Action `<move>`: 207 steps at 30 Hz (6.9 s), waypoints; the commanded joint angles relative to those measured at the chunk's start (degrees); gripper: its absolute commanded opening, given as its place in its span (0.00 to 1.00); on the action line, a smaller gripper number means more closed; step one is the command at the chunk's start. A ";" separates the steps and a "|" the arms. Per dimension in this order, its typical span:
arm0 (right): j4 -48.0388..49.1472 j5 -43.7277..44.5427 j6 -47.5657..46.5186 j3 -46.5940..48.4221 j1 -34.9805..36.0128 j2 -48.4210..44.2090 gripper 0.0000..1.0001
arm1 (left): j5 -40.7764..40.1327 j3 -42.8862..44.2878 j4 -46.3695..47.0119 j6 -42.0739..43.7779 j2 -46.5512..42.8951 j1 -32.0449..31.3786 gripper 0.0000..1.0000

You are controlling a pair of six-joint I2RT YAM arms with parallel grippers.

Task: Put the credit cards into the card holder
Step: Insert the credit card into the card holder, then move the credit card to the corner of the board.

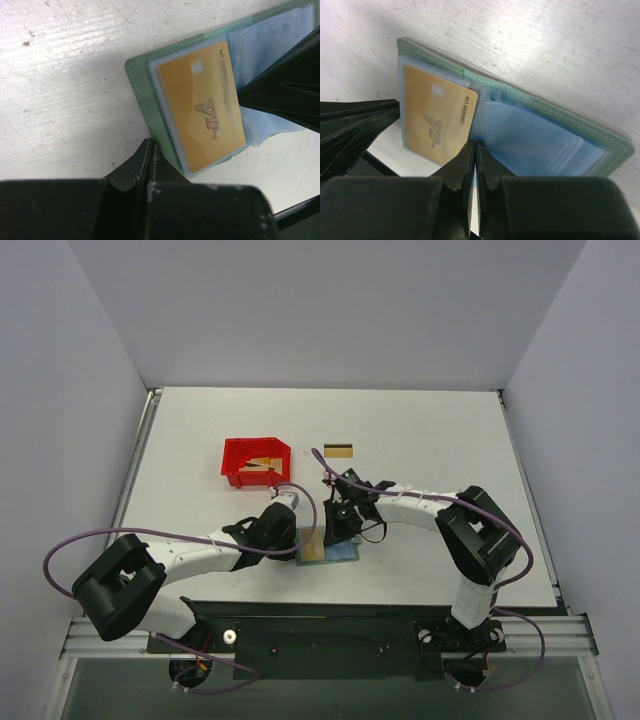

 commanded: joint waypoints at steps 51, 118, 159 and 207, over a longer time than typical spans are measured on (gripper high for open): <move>-13.13 20.71 -2.99 -2.37 0.80 -12.91 0.00 | -0.69 0.69 0.95 0.05 -0.81 1.21 0.00; -14.44 -4.44 2.19 68.38 -26.00 43.69 0.19 | 0.19 14.84 0.77 2.43 1.11 12.72 0.06; -17.87 -0.13 -7.65 42.54 -16.86 30.77 0.13 | 1.77 13.26 3.49 1.11 5.07 15.09 0.05; -8.55 0.47 -1.50 17.32 -1.57 18.38 0.13 | 7.40 -5.01 12.02 -6.97 -1.17 12.55 0.05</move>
